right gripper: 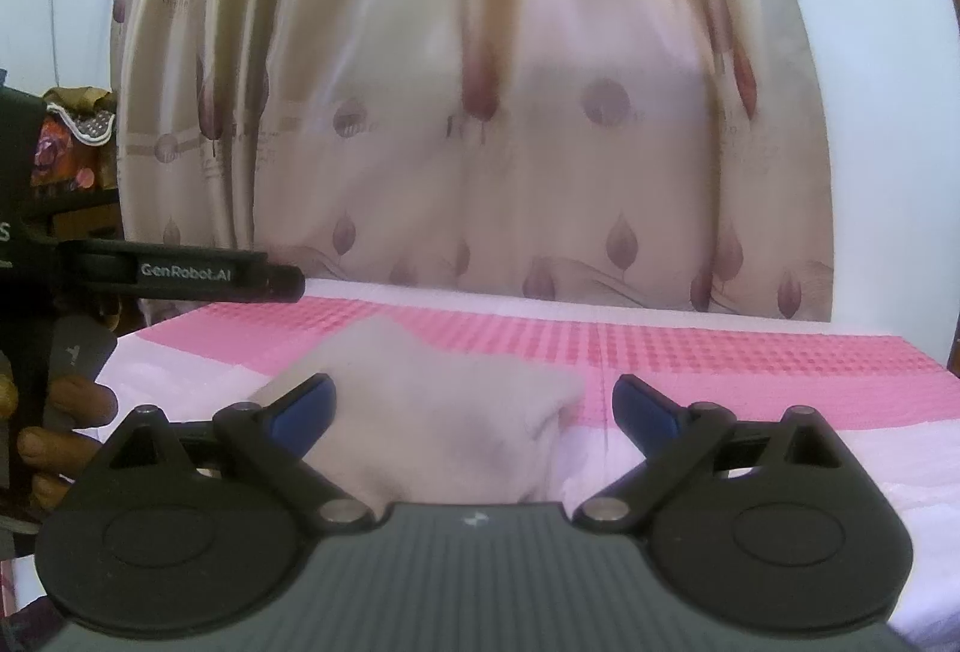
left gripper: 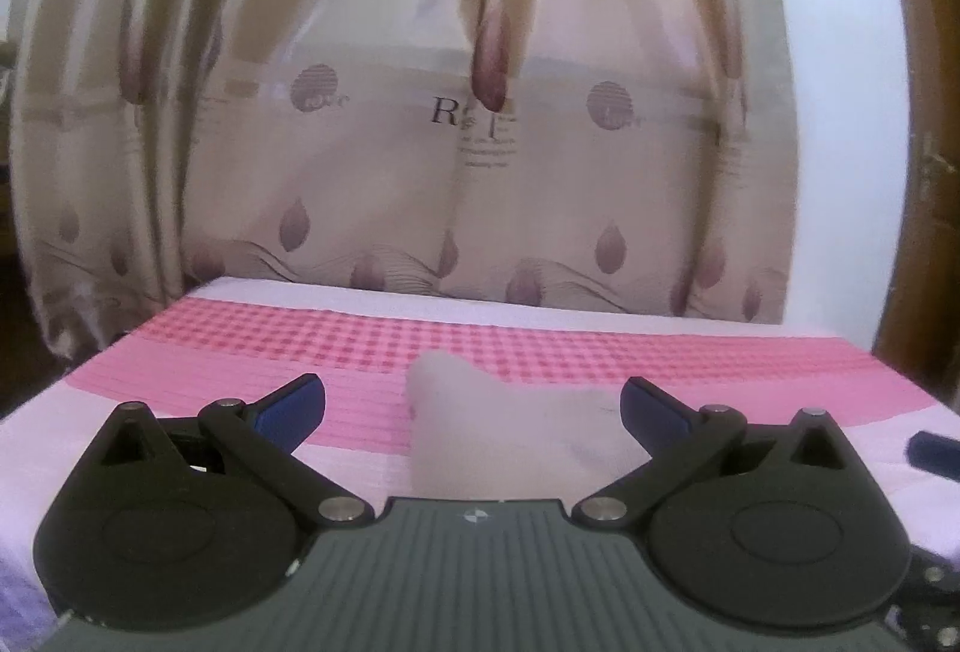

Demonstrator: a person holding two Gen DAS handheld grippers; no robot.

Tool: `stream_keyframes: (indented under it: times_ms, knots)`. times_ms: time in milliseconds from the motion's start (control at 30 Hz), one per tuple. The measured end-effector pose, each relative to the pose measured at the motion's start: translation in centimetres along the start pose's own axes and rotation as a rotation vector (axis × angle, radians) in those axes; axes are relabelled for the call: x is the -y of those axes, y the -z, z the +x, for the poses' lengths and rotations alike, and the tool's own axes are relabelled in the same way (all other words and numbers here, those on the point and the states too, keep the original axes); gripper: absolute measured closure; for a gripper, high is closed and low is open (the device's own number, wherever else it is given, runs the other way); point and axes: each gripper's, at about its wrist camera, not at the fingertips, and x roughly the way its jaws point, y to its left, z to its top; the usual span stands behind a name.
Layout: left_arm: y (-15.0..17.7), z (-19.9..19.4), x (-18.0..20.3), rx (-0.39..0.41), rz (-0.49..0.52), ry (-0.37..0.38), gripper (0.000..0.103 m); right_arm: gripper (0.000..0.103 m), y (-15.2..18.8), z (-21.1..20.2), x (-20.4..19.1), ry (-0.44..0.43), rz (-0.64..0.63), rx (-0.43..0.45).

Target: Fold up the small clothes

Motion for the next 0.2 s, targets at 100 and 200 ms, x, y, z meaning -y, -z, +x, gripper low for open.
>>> stream_keyframes:
  times_ms: [100,200]
  knots:
    - [0.07,0.31,-0.35,-0.012,-0.018,0.001,0.0,0.003,-0.06,-0.01,-0.1,0.003,-0.011,0.004]
    - [0.1,0.32,-0.27,-0.014,-0.008,-0.007,0.0,0.003,-0.15,0.17,-0.3,0.021,-0.024,-0.001]
